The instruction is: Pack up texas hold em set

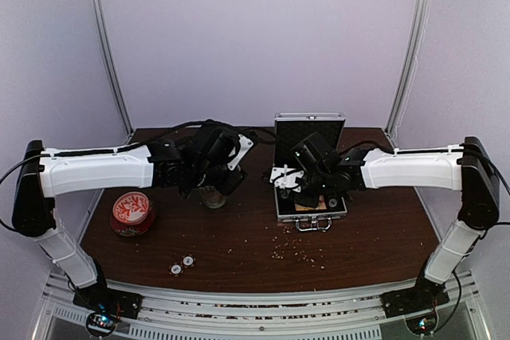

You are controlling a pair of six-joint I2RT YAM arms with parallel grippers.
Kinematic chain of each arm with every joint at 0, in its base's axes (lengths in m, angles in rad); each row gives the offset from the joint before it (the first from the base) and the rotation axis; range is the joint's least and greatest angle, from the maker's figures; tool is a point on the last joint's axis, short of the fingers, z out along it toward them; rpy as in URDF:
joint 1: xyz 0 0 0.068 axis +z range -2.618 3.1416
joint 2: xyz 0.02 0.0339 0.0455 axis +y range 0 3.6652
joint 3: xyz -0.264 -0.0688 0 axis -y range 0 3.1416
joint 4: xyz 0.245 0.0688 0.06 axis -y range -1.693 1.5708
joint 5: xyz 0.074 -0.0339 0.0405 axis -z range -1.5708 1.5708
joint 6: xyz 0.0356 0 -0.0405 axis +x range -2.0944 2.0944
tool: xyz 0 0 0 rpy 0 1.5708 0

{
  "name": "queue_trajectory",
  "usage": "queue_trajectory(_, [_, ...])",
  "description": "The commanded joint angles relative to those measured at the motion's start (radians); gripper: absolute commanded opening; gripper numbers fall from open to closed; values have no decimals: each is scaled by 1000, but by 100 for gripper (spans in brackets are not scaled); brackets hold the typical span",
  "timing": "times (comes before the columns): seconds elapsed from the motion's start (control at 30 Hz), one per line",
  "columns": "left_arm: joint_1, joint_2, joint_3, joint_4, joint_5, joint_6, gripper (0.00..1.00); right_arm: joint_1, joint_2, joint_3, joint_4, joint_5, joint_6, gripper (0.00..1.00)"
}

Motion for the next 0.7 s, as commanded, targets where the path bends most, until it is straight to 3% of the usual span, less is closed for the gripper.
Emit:
queue_trajectory(0.0, [9,-32,-8,30,-18,-11,57,-12,54,-5,120,66,-15,31])
queue_trajectory(0.67, [14,-28,-8,28,-22,-10,57,-51,194,24,189,46,-29,32])
